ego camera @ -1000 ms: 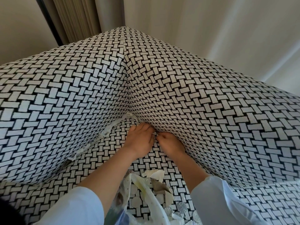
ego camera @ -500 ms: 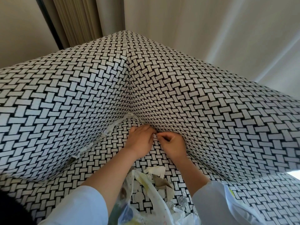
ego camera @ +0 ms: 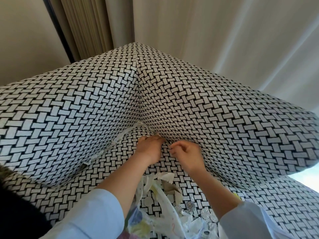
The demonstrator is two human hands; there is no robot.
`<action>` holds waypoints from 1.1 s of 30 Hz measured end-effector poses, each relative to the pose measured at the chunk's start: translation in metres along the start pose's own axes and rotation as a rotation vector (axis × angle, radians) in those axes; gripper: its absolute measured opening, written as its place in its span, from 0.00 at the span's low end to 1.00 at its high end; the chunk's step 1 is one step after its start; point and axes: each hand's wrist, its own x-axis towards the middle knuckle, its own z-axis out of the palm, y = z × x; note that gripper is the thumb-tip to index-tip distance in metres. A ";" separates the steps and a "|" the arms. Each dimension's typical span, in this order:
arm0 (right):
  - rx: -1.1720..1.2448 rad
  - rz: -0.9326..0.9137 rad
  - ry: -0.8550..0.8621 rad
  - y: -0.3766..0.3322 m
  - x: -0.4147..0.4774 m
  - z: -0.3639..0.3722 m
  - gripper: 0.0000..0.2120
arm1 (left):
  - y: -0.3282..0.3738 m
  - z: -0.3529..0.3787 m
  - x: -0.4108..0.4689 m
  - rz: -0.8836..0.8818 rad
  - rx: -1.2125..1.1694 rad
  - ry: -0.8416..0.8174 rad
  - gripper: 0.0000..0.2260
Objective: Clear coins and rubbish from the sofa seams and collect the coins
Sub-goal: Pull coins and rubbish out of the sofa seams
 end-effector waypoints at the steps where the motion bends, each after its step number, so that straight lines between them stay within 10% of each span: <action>1: -0.115 -0.003 0.069 0.003 0.001 -0.001 0.12 | 0.001 0.000 0.000 -0.004 0.001 0.001 0.30; 7: -0.592 0.172 -0.184 0.010 0.020 0.023 0.25 | -0.001 0.004 0.008 -0.024 -0.025 0.028 0.28; 24: -0.172 0.339 -0.460 0.000 0.053 0.013 0.24 | -0.010 0.022 0.021 0.023 -0.089 0.157 0.17; 33: -0.046 0.239 -0.043 0.023 0.049 0.037 0.08 | -0.011 0.020 0.017 0.003 -0.106 0.072 0.20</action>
